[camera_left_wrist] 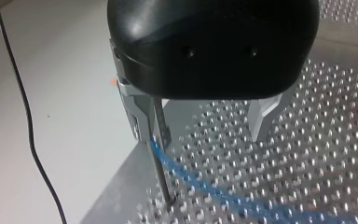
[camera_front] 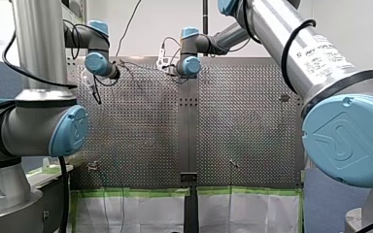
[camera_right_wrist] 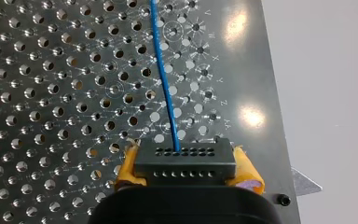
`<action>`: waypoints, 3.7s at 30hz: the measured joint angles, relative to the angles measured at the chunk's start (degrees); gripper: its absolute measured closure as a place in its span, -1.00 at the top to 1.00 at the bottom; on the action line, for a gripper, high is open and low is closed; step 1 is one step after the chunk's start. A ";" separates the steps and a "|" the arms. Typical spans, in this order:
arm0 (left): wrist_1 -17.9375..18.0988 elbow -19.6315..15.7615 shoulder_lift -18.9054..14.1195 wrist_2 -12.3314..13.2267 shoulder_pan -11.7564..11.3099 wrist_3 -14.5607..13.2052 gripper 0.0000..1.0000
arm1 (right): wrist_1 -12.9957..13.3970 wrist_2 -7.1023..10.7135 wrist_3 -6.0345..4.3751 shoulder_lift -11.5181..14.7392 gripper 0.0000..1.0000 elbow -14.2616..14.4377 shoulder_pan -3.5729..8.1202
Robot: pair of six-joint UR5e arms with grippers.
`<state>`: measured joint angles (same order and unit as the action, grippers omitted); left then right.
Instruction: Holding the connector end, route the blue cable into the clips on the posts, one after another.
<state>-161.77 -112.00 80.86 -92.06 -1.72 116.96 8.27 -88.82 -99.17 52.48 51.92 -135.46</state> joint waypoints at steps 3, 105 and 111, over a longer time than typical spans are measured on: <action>-1.60 -0.02 -1.38 -1.11 1.06 -0.17 1.00 | 0.00 0.03 -0.01 -0.03 -1.00 0.01 0.00; -15.78 7.88 -4.28 -0.31 2.00 -11.14 1.00 | -0.29 0.67 -0.69 -0.37 -1.00 0.07 -0.20; -15.78 7.87 -4.28 -0.77 2.01 -10.98 1.00 | -0.34 0.89 -0.71 -0.42 -1.00 0.08 -0.14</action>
<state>-177.54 -104.13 76.58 -92.83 0.28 105.98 7.93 -87.93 -99.87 52.05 52.00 -135.60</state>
